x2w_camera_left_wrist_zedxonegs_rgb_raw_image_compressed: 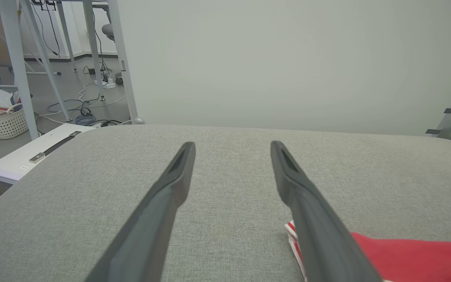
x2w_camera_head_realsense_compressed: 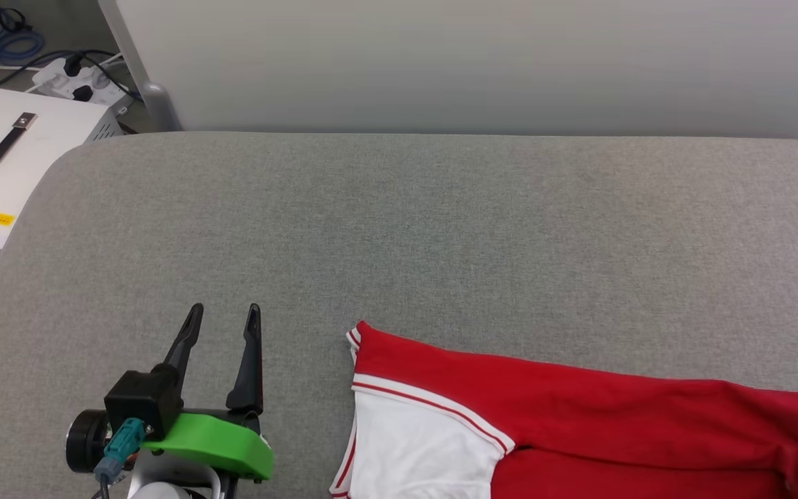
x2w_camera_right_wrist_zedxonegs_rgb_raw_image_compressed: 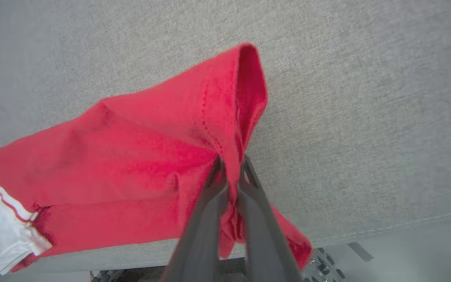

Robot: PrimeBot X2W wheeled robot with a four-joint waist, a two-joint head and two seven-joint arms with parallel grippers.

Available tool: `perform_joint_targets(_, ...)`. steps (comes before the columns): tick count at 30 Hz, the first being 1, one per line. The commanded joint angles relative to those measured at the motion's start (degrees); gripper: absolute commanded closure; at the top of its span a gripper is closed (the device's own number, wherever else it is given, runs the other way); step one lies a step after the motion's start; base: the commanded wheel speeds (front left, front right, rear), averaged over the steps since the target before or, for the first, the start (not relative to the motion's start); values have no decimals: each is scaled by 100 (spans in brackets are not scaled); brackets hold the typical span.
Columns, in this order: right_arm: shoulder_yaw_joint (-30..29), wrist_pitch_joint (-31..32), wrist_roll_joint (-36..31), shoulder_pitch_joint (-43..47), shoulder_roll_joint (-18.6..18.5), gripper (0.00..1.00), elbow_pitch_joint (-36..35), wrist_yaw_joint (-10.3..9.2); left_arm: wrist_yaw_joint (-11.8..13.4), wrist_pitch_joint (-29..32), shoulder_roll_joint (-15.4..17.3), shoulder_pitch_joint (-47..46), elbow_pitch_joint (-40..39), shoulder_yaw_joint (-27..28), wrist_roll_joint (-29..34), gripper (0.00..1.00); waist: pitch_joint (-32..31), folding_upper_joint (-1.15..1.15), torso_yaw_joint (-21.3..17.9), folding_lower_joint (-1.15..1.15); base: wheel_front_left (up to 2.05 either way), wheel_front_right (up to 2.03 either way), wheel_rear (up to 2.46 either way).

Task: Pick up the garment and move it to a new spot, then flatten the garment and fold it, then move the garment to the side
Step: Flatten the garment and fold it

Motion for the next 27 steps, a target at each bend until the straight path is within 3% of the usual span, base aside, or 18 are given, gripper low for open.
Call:
perform_joint_targets(1,-143,208,247,-96,257,100,-21,-3,39,18,35,74,-18,-17,60,0,-32,0,-14,0,0,0,0)
perform_joint_targets(6,-568,1134,1517,-432,902,100,2,-3,43,41,56,34,-45,-38,74,0,-62,0,33,0,0,0,0)
perform_joint_targets(12,-553,1789,3205,-680,998,100,620,-3,13,63,66,-53,-42,-69,70,0,-59,0,136,0,0,0,0)
perform_joint_targets(18,479,1566,4439,-647,1000,100,1160,-3,-21,69,12,-168,-33,-127,62,0,-11,0,290,0,0,0,0)
perform_joint_targets(27,2620,265,5429,-608,1001,100,1064,-3,-97,44,-64,-382,29,-162,52,0,205,0,604,0,0,0,0)
